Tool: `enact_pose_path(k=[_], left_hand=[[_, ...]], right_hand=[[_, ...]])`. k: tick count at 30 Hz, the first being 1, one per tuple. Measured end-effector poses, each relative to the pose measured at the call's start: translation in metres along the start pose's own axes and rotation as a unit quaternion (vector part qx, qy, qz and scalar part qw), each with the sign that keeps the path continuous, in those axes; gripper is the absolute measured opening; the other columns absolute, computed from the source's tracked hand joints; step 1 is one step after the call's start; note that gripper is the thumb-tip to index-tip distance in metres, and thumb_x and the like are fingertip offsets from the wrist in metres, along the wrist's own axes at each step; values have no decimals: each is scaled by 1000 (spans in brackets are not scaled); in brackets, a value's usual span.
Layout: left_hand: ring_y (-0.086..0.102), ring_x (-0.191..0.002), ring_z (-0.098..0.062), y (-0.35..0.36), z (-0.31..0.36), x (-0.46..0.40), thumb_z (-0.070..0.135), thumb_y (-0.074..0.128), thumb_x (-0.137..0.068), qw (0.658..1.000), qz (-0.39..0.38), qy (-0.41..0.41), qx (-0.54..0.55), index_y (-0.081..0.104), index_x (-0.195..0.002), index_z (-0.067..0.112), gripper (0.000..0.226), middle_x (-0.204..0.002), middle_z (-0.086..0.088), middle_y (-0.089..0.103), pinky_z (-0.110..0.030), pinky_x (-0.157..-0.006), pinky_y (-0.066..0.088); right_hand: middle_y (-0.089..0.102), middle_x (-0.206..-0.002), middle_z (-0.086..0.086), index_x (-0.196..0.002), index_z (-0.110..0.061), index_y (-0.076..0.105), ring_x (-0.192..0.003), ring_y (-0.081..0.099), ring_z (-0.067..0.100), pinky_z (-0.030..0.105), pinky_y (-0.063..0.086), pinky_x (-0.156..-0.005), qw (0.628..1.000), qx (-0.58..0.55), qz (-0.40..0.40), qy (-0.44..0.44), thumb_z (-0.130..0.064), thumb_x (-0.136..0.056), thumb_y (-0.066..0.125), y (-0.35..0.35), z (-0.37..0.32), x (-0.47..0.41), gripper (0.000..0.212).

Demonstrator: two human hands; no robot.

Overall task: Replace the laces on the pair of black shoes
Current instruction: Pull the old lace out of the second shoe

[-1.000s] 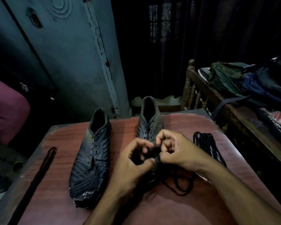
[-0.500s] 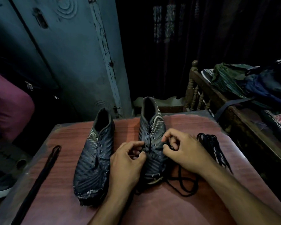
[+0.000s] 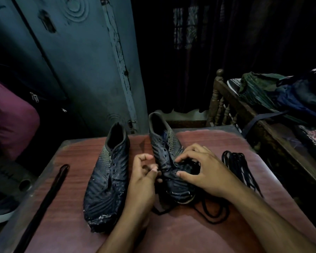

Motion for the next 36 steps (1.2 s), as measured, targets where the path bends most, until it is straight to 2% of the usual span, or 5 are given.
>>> enact_pose_path(k=[13,16,19,29,36], left_hand=[[33,-54,-10,13,-4,5,-3,34,-91,986,-53,-103,124,54,-76,18,33,-67,2,42,-23,-47,26],[30,-50,-10,3,1,5,25,58,-93,996,-49,-38,-56,57,-73,21,21,-61,6,40,-25,-45,23],[43,-50,-8,4,9,10,48,79,-81,937,-45,129,-320,57,-78,22,34,-56,2,56,-34,-52,39],[64,-73,-2,-3,17,15,50,74,-85,898,16,133,-418,59,-81,32,23,-72,16,69,-30,-67,52],[43,-58,-18,4,5,6,29,75,-86,983,-92,50,-150,64,-78,14,21,-60,-2,51,-35,-60,36]], right_hand=[[56,-108,-24,-96,-40,67,-108,47,-4,26,38,-95,999,-16,33,18,-49,-81,77,-2,4,-1,21],[54,-110,-24,-99,-40,67,-110,44,-3,33,38,-101,999,-14,20,24,-50,-78,79,0,2,-1,26],[53,-111,-25,-102,-42,68,-110,44,-3,37,40,-104,1000,-4,11,27,-56,-74,75,1,1,-1,32],[51,-113,-26,-106,-42,66,-111,43,-1,40,39,-105,999,11,13,41,-52,-76,81,2,0,-1,35],[53,-113,-27,-106,-45,66,-115,47,-1,43,43,-103,999,-11,8,32,-62,-73,73,2,4,-1,38]])
Point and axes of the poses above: each hand's wrist, its own x-axis away from the middle knuckle, its own y-axis out of the palm, z = x × y, the point moved 7 cm from there along -x, towards the middle knuckle
